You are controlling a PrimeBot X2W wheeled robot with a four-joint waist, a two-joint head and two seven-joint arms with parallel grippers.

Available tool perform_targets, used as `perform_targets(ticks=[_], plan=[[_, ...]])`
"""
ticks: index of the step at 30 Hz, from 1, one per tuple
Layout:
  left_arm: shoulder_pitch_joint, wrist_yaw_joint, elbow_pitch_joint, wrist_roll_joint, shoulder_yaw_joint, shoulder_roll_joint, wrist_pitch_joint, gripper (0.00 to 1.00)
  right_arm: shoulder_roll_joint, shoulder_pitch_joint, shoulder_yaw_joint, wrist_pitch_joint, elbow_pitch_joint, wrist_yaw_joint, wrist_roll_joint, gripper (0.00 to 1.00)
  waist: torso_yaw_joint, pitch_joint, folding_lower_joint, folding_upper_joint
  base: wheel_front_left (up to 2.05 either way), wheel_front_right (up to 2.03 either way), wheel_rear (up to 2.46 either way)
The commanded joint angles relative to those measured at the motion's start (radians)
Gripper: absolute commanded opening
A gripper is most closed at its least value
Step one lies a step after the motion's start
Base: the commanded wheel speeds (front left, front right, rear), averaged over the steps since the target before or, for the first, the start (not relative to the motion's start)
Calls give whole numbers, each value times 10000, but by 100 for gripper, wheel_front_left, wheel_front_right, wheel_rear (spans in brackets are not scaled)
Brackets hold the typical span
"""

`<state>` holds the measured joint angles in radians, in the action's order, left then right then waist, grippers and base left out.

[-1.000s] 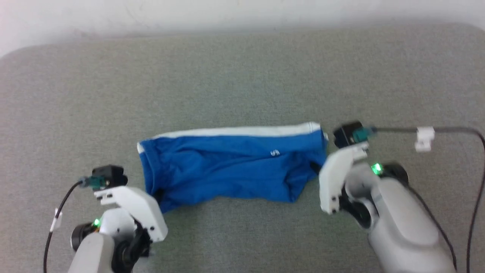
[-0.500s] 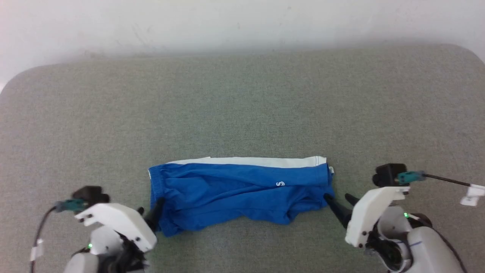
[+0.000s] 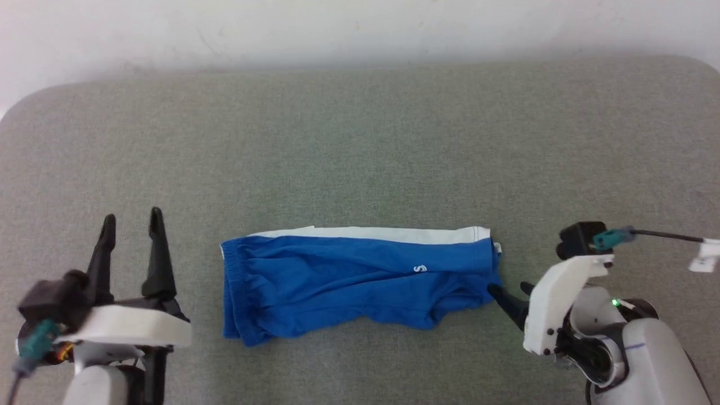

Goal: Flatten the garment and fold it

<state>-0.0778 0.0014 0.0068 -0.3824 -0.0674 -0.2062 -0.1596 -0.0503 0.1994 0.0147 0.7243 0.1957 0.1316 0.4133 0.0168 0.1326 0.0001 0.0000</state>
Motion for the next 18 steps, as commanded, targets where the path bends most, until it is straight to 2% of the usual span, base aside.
perform_targets(ticks=[1,7,18], plan=[[147,-72,166,347,162,-6,-446,100,1,292,131,133,166,-9,-366,100,109,168,-1,0,0,0,0],[-114,-180,196,1266,336,200,-1008,100,1,1089,641,180,1130,-9,-710,100,351,538,-1,0,0,0,0],[-125,-543,-72,1784,-129,797,-1019,100,1,1815,1959,-258,2382,-9,-363,100,500,704,-1,0,0,0,0]])
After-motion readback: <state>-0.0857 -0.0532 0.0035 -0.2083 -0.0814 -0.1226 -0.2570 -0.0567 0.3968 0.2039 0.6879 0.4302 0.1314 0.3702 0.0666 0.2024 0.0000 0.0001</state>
